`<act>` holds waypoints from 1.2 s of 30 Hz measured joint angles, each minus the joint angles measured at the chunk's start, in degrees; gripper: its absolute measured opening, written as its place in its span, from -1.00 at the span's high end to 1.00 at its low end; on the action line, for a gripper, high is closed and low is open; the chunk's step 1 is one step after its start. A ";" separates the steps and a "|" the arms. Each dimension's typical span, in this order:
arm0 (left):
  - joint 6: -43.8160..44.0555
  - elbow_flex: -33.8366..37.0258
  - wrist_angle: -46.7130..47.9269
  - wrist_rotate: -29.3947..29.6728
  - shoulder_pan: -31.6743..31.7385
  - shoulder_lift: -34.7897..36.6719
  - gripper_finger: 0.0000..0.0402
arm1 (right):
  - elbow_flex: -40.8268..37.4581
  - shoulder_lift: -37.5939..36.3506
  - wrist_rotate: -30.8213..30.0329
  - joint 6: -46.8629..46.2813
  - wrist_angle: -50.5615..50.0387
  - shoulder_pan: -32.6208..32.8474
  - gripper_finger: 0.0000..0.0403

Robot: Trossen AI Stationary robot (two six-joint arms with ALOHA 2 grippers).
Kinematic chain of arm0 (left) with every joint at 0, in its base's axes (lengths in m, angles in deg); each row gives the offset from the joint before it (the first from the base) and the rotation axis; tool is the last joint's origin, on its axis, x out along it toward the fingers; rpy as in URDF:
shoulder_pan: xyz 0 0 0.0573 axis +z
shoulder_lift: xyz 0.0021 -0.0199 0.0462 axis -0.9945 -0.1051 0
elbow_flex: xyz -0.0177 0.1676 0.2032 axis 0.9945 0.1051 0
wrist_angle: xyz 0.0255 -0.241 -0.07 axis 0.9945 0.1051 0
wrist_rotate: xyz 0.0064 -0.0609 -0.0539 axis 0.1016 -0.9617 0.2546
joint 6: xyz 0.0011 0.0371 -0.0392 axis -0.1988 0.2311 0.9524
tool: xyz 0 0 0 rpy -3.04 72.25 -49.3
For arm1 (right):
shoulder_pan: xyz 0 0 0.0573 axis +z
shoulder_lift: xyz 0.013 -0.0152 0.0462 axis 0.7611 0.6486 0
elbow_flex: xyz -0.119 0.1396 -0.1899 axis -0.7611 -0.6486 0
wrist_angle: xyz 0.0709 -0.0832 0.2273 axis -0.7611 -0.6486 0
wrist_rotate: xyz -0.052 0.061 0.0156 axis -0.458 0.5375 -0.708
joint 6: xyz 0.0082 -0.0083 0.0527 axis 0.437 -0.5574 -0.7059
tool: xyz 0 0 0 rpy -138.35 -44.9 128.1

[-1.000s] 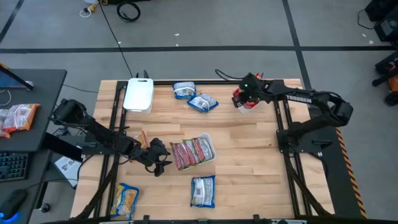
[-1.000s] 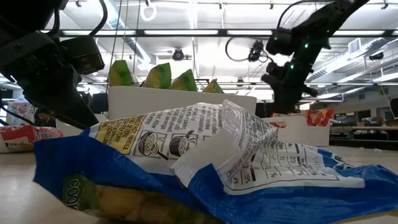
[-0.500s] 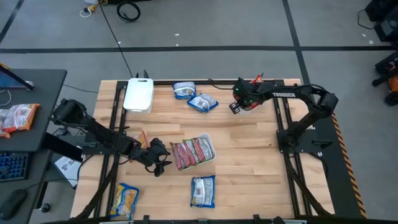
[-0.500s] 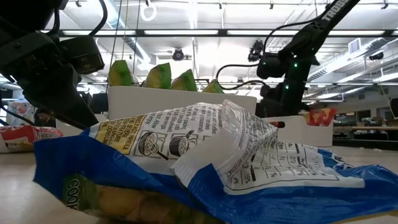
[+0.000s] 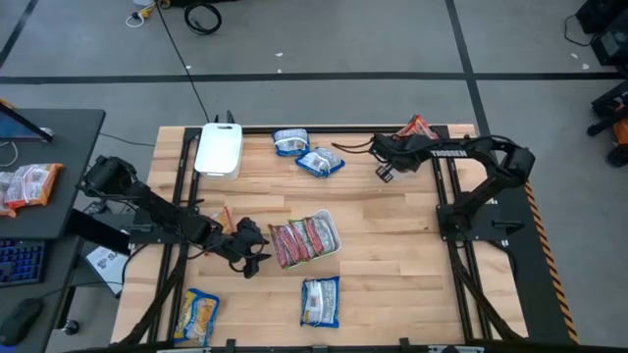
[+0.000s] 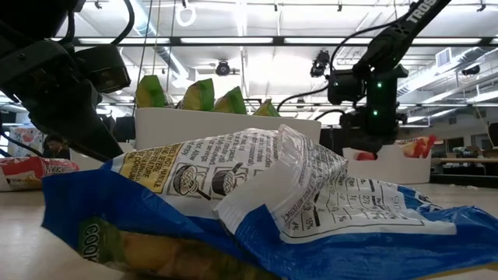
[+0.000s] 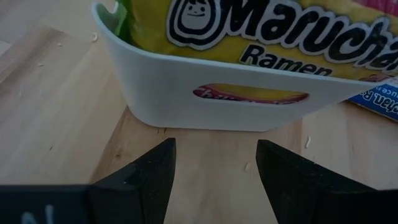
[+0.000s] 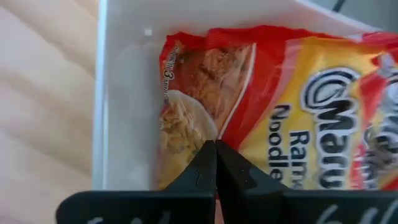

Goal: Sort Maruchan noodles
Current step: Put the orange noodle pack into the top right white bin

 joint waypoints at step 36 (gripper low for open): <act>1.94 0.00 0.01 -4.48 -0.02 0.00 -0.13 | -0.11 -5.55 5.70 -3.49 -4.62 -4.32 0.47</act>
